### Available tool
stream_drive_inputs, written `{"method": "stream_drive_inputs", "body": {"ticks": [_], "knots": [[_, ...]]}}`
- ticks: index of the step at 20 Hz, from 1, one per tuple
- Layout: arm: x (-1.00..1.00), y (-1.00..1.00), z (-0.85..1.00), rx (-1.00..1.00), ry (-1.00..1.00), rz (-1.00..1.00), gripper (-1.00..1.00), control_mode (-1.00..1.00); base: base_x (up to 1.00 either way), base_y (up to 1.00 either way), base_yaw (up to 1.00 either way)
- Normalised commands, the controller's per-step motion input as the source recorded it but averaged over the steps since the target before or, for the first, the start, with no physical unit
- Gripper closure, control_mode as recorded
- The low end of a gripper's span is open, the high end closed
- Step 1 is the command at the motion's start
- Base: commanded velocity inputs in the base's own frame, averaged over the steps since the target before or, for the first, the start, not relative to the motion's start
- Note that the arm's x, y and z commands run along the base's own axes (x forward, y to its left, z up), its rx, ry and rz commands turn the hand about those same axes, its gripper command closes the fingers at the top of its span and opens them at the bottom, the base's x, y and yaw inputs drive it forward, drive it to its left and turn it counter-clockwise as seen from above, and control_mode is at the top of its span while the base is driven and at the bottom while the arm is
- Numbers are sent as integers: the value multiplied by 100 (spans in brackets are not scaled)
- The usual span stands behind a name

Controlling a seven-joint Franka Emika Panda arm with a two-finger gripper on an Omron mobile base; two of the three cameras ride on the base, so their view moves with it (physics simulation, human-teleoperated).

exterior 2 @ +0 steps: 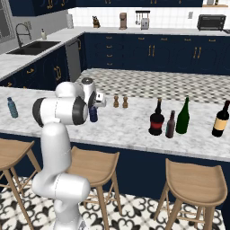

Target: Move the plastic bottles in the middle to the plastics group, and the glass bottles in the middle to the glass group.

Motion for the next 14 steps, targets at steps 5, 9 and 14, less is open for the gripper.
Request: {"method": "stream_drive_inputs", "body": {"ticks": [5,9,14], "knots": [[0,9,31,5,0,5,100,-100,0,0,0],[-15,44,34,7,0,14,100,-100,0,0,0],[-32,58,4,0,0,12,100,-100,0,0,0]]}}
